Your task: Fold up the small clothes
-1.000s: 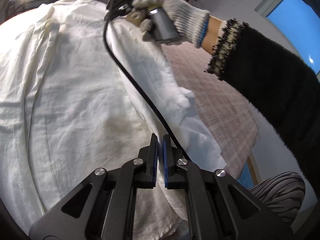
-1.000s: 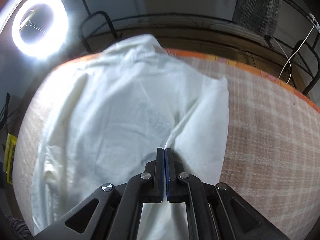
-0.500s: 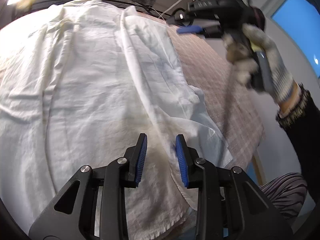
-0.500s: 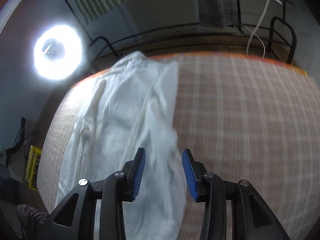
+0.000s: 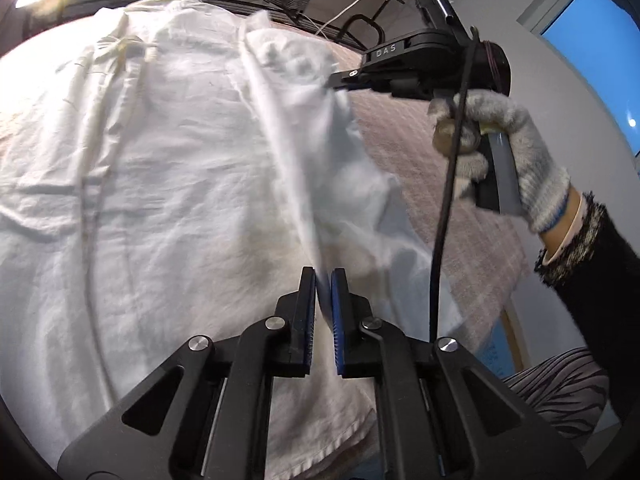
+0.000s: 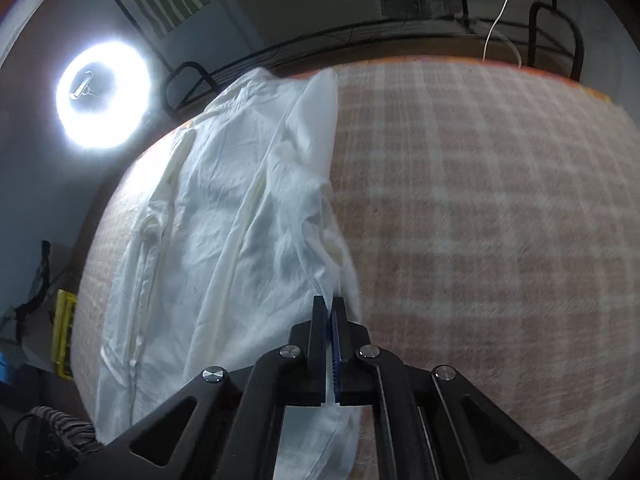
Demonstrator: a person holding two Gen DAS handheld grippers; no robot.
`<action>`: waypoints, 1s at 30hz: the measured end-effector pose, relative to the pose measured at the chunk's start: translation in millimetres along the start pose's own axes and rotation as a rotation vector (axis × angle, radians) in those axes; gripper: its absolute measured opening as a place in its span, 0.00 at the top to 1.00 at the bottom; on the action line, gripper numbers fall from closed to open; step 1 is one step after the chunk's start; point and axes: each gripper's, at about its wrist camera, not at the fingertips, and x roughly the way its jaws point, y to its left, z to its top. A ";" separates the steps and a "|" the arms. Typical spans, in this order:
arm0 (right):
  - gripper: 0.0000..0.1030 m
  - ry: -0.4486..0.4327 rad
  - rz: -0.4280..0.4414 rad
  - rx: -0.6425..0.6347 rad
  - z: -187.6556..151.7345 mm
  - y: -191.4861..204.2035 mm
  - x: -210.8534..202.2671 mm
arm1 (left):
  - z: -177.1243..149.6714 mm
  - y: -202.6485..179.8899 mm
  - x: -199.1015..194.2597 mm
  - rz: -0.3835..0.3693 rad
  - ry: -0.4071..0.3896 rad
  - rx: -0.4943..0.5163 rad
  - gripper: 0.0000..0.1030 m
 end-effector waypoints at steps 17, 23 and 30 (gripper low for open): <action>0.75 0.018 0.130 0.004 -76.4 6.5 -71.3 | -25.1 -7.8 -23.9 -0.019 -0.018 -0.033 0.90; 0.75 0.116 0.102 -0.041 -132.3 15.9 -68.2 | -20.6 -37.0 -35.3 -0.015 -0.091 0.051 0.90; 0.64 0.140 0.112 0.070 -158.3 -22.8 -72.4 | -23.9 -72.5 -8.7 -0.052 -0.022 0.134 0.90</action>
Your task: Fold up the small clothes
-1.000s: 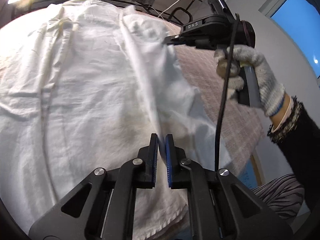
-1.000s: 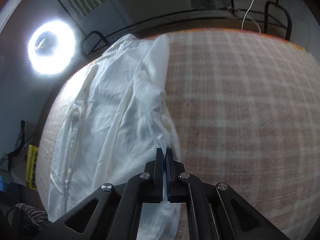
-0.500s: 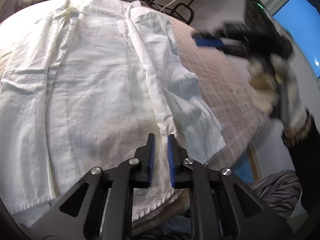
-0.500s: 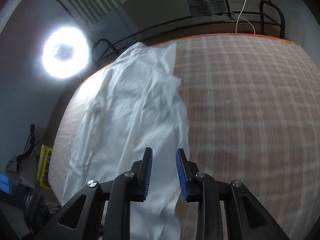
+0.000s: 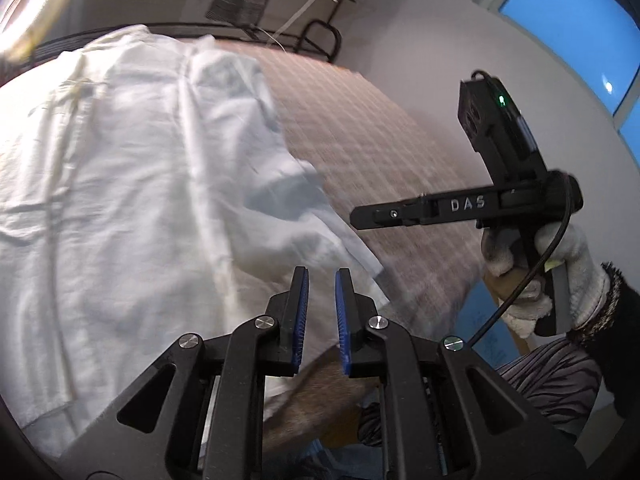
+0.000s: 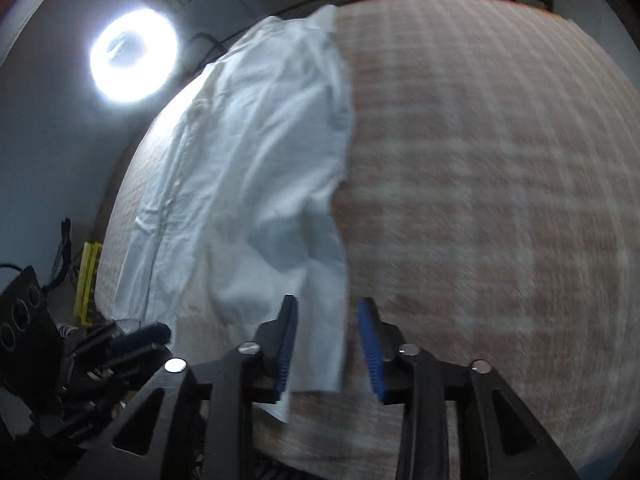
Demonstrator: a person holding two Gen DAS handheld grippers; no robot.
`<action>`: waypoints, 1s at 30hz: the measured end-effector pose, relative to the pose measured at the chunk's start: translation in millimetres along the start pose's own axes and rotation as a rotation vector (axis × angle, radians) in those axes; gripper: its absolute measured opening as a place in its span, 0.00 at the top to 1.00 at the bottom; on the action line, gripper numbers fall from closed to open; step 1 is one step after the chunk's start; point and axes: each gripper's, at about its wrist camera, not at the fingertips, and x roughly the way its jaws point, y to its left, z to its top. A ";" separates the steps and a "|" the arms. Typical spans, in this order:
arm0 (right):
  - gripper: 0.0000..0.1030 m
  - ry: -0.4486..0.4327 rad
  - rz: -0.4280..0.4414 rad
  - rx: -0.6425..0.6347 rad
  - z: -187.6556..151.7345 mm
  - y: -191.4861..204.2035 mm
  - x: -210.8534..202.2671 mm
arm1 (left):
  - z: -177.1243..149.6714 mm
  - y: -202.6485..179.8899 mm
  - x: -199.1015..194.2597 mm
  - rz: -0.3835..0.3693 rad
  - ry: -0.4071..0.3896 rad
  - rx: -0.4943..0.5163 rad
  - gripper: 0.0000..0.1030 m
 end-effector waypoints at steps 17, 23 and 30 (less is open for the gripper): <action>0.65 -0.070 0.101 0.052 -14.9 -18.4 -34.5 | -7.4 -34.9 50.9 0.053 0.070 0.067 0.49; 0.59 -0.259 0.122 0.105 -1.6 -41.0 -79.8 | 5.3 -49.5 76.1 0.154 0.090 0.089 0.49; 0.59 -0.329 0.142 0.141 8.8 -54.1 -96.3 | 8.3 -21.1 74.2 0.093 0.038 0.005 0.99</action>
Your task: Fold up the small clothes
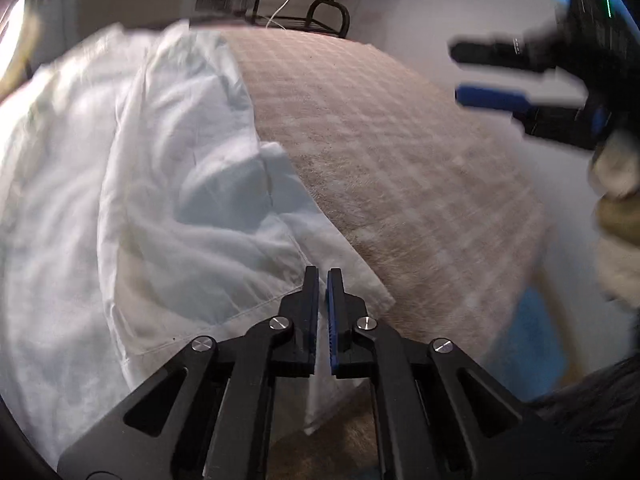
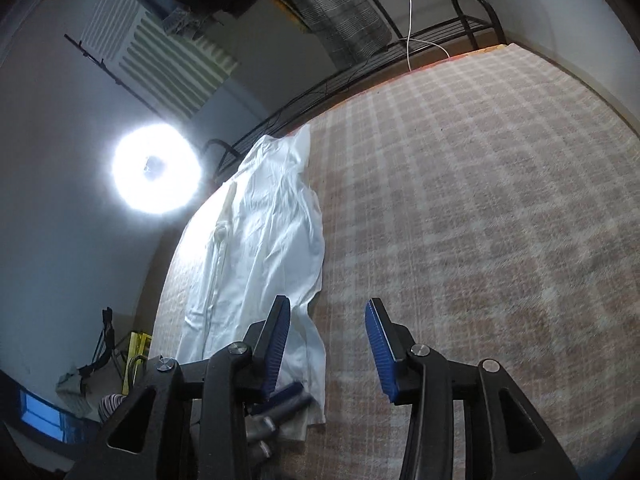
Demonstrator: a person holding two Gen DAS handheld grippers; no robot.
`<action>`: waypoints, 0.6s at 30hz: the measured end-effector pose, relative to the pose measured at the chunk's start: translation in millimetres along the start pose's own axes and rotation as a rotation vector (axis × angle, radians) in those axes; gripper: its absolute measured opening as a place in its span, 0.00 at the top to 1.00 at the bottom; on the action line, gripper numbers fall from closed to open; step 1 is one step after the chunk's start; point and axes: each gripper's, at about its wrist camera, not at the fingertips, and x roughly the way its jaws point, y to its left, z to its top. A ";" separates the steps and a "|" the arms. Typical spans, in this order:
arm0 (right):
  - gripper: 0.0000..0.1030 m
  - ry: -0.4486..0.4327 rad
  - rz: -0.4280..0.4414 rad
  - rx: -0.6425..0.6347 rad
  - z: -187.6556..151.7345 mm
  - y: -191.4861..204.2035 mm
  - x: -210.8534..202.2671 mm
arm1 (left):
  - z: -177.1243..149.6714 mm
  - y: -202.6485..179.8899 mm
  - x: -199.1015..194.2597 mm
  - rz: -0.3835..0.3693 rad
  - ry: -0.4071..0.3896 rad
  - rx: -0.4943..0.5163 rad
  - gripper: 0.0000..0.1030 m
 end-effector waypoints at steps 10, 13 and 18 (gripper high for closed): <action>0.59 -0.017 -0.013 0.013 12.1 -4.2 4.6 | -11.5 -28.7 -11.7 -0.047 0.006 0.078 0.55; 0.59 -0.027 -0.007 0.019 14.1 -5.2 1.1 | -9.9 -45.4 4.6 0.058 0.040 0.137 0.43; 0.58 -0.040 0.019 0.028 16.5 -9.9 -4.1 | -8.1 -45.5 8.2 0.093 0.009 0.146 0.62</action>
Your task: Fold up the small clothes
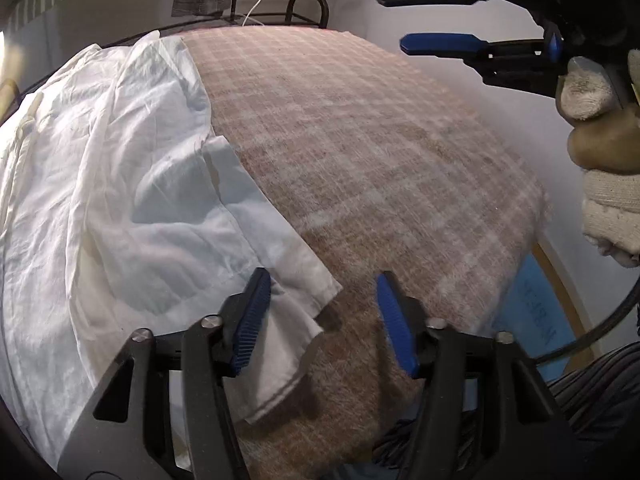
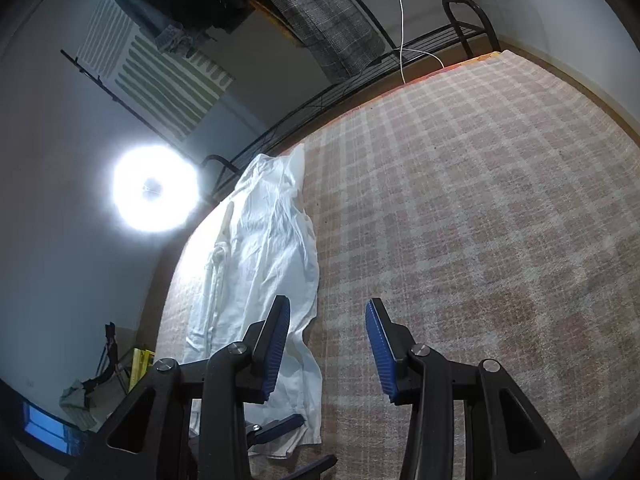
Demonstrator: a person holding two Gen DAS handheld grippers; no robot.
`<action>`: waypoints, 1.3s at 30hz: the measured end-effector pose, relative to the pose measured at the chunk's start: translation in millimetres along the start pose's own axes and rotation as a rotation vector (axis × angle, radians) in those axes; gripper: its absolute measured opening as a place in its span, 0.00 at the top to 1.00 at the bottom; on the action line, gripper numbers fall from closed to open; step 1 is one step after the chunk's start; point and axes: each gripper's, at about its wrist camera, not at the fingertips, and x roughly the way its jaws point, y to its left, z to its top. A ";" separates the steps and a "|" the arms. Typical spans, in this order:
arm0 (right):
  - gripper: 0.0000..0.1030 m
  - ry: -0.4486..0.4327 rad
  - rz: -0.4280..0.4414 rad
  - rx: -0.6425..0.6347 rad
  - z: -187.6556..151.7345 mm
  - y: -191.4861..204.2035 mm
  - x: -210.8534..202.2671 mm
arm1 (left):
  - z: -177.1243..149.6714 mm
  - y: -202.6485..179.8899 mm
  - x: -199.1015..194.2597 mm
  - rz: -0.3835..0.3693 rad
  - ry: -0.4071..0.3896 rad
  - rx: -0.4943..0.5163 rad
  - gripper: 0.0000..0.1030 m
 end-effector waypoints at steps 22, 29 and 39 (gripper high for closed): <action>0.39 0.128 0.011 -0.093 88.7 44.3 175.7 | -13.4 63.8 -61.7 -0.274 -0.107 -0.309 0.97; 0.95 0.230 -0.064 -0.085 93.4 52.9 232.6 | -18.0 86.0 -67.7 -0.299 -0.123 -0.368 0.97; 0.99 0.190 -0.212 -0.248 94.2 121.8 229.2 | -50.3 119.8 -97.0 -0.325 -0.153 -0.446 0.99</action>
